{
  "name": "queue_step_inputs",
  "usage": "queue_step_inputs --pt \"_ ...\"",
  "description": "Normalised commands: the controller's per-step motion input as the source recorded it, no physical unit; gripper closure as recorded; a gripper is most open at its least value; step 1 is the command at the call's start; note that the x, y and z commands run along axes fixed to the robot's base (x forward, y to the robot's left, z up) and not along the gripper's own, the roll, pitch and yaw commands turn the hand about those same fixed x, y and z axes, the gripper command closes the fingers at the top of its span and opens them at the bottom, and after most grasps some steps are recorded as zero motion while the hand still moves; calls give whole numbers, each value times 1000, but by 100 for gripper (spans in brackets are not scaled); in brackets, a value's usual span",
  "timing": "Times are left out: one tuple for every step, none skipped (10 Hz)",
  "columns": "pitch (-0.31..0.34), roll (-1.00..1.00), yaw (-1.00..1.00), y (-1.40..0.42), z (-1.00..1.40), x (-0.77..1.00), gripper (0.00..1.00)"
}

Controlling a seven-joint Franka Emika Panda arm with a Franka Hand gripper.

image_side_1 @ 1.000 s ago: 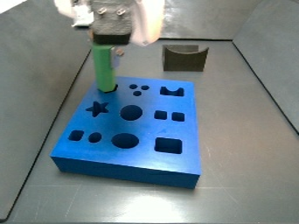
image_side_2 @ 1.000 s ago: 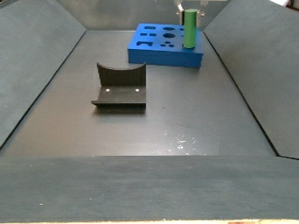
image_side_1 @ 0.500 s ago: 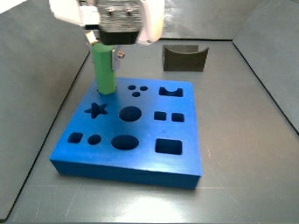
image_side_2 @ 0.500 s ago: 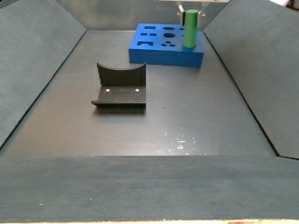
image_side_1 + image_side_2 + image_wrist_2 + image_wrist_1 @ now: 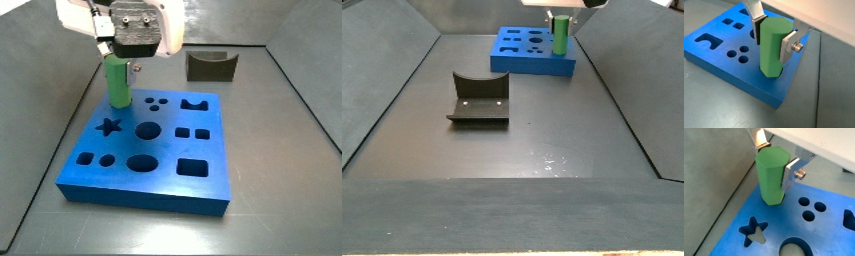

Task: Pick up the hexagon object. Move up. Place the hexagon object on the fixture. Regrasp the hexagon object. Move to above the board. Insert the hexagon object.
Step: Insert the hexagon object.

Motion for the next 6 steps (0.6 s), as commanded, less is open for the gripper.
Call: queue_step_inputs --pt "-97 57 -74 -123 -1000 123 100" --pt "-60 9 -100 -120 -1000 331 100" --pt "0 14 -71 -31 -1000 509 100" --pt "29 0 0 0 -11 34 100" --pt "66 -9 0 0 -254 109 100" --pt "63 0 9 0 -1000 346 100"
